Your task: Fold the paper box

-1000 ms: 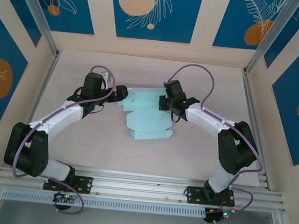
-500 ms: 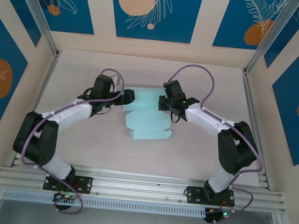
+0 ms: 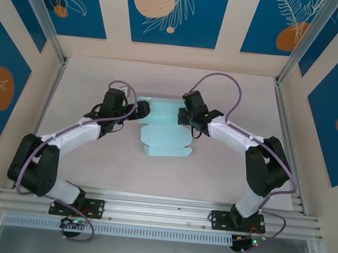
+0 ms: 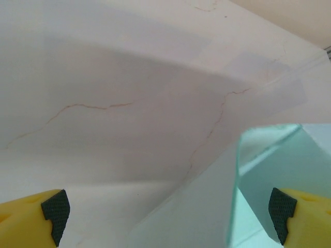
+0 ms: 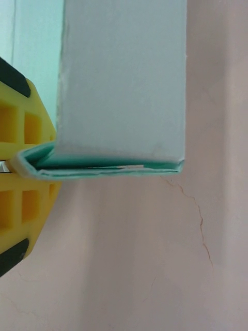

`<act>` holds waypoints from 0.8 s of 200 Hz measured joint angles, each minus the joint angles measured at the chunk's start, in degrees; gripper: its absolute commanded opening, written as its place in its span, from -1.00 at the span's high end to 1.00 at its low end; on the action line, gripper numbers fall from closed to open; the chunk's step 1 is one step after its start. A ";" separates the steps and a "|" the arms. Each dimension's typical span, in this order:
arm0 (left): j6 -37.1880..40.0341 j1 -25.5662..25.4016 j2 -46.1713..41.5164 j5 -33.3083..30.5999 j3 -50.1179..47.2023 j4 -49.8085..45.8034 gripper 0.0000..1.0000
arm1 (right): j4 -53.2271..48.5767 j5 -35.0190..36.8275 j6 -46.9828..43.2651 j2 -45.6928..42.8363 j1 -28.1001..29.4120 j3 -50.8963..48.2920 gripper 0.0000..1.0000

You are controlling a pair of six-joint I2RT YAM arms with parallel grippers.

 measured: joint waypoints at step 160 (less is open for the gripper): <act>-11.87 -6.73 -5.62 2.54 -12.28 9.64 -0.87 | 0.00 0.02 0.42 0.98 0.70 0.07 1.00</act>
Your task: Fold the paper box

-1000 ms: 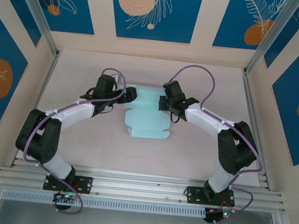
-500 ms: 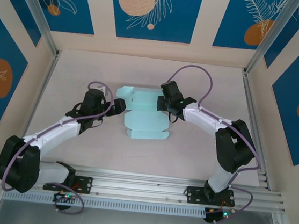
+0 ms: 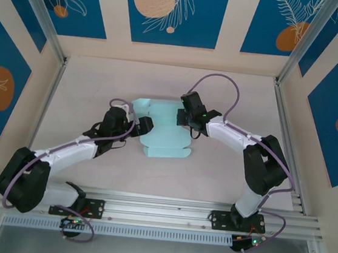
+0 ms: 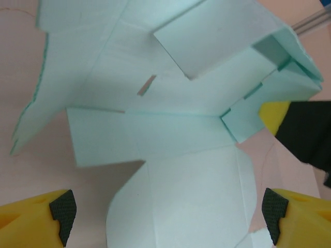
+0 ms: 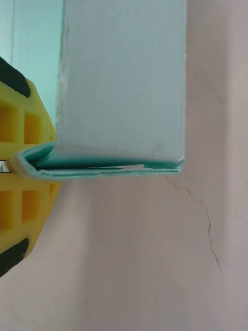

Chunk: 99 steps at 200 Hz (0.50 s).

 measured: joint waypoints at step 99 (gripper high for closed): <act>-1.62 -1.90 5.01 -4.90 0.02 5.88 -0.73 | 0.00 0.07 0.00 0.00 0.35 0.00 1.00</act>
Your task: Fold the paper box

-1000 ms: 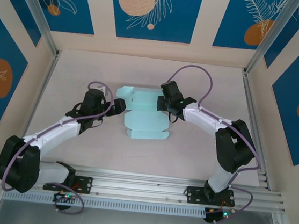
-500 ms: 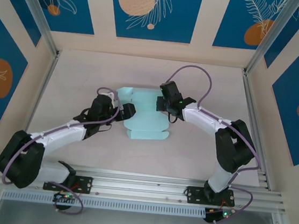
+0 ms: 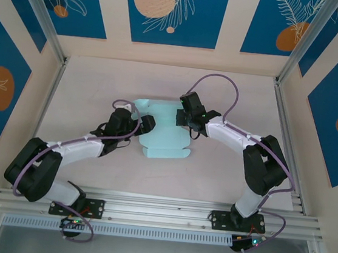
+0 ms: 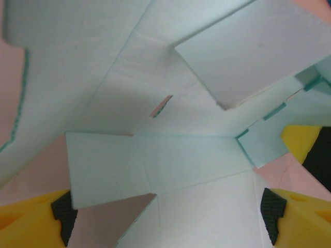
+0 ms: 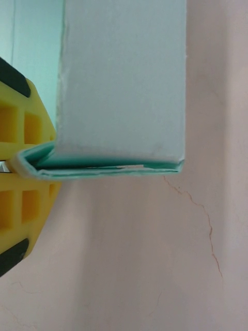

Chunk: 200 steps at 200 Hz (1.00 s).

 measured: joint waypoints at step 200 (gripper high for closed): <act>12.41 -2.78 -3.98 3.58 6.99 -2.32 -0.77 | -1.70 0.31 2.95 0.00 0.63 -0.02 1.00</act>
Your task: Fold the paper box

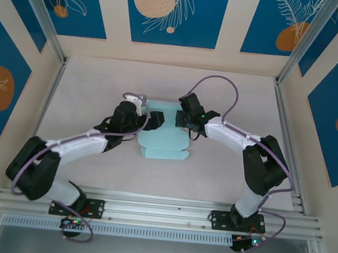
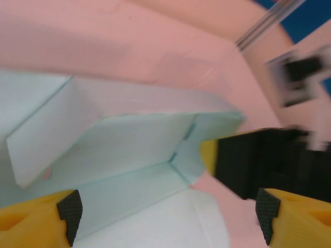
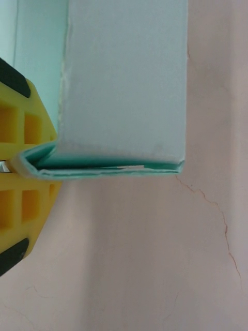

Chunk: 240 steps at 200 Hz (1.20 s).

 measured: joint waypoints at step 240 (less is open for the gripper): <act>9.75 22.03 3.06 10.71 -3.17 -2.03 0.02 | -2.10 -2.60 0.48 -1.53 0.63 1.09 1.00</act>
